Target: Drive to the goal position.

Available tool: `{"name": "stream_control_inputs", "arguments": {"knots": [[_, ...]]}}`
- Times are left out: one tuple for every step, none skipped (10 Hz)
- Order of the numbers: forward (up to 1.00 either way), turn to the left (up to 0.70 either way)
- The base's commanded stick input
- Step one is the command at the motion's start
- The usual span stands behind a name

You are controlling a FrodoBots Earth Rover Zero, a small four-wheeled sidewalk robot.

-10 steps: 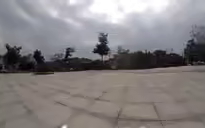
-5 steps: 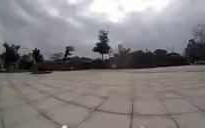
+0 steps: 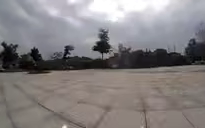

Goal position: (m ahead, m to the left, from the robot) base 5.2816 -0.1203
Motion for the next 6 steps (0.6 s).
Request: {"name": "stream_control_inputs", "arguments": {"knots": [[1.0,0.0],[1.0,0.0],[1.0,0.0],[1.0,0.0],[1.0,0.0],[1.0,0.0]]}}
